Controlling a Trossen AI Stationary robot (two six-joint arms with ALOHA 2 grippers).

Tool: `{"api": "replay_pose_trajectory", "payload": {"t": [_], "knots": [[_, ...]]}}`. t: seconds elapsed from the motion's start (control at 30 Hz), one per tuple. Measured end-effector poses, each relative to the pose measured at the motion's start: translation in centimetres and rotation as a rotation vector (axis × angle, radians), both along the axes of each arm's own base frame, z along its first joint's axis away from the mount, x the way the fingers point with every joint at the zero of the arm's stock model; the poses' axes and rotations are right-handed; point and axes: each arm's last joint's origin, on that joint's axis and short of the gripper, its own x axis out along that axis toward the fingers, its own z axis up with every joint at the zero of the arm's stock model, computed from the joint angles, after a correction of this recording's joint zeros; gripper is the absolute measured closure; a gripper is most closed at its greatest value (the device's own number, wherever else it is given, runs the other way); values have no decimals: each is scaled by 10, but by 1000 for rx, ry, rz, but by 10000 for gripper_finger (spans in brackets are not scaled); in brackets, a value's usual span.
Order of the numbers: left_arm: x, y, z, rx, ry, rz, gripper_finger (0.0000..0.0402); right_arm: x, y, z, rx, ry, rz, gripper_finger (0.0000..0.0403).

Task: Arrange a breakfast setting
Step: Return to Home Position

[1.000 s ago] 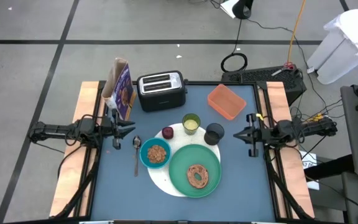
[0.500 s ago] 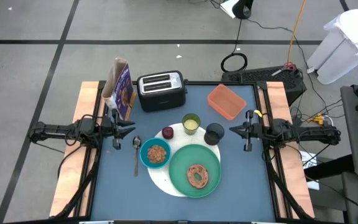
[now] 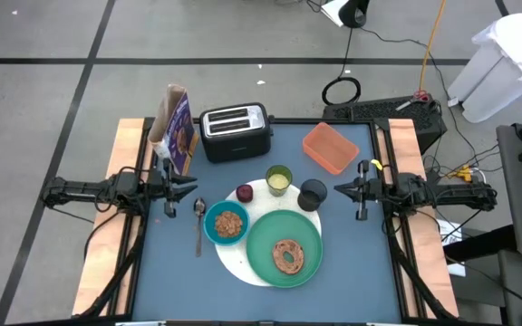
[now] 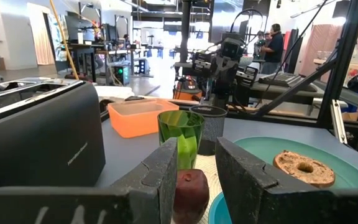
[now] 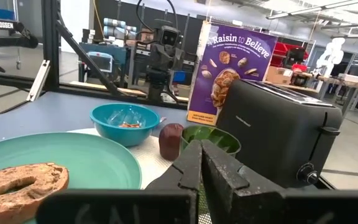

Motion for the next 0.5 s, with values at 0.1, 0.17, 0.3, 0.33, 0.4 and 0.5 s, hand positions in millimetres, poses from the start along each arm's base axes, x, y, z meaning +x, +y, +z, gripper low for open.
{"api": "replay_pose_trajectory", "payload": {"t": [0.1,0.17,0.3,0.33,0.4,0.5], "knots": [[0,0,0,0,0,0,286,0,0,0,0,-4,-1,395],[0,0,0,0,0,0,286,0,0,1,0,-6,-2,395],[0,0,0,0,0,0,286,0,0,1,0,-7,-2,395],[0,0,0,0,0,0,286,0,0,1,0,-7,-2,394],[0,0,0,0,0,0,286,0,0,1,0,-7,-2,394],[0,0,0,0,0,0,286,0,0,1,0,-8,-2,394]]}}
